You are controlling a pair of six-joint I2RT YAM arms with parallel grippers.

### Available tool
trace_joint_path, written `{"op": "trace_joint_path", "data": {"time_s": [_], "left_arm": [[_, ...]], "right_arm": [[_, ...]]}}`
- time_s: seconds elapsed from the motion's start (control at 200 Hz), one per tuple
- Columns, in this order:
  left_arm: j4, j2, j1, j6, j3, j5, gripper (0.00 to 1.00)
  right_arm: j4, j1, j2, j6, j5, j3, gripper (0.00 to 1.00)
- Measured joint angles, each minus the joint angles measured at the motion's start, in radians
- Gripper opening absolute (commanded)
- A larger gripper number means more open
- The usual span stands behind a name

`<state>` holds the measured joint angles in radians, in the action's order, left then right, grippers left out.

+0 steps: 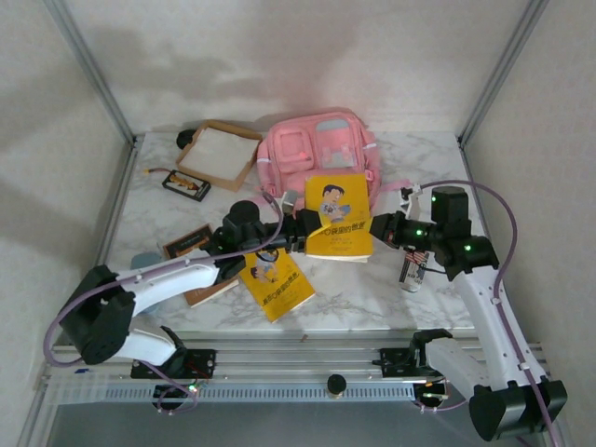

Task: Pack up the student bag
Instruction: Pass the book.

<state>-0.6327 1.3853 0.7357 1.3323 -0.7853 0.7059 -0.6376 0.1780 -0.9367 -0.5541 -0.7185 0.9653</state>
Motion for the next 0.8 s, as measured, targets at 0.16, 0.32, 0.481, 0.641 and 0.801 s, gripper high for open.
{"op": "trace_joint_path", "data": {"time_s": [0.16,0.32,0.481,0.641,0.801], "left_arm": [[-0.002,-0.028,-0.001,-0.005,-0.001,-0.003,0.32],[0.097,-0.023,-0.002,-0.05,-0.009,-0.014,0.23],[0.119,0.002,-0.005,-0.071,-0.013,-0.022,0.05],[0.052,0.045,-0.005,-0.032,-0.024,-0.017,0.0],[-0.024,0.098,-0.005,0.006,-0.057,-0.009,0.0]], "right_arm": [[0.008,0.0,-0.02,0.032,-0.018,-0.01,0.0],[0.024,0.0,-0.036,0.061,-0.019,-0.01,0.0],[0.055,0.0,-0.034,0.074,-0.019,-0.01,0.33],[0.076,-0.023,-0.03,0.07,-0.048,-0.013,0.91],[0.127,-0.086,-0.014,0.024,-0.121,-0.04,0.99]]}}
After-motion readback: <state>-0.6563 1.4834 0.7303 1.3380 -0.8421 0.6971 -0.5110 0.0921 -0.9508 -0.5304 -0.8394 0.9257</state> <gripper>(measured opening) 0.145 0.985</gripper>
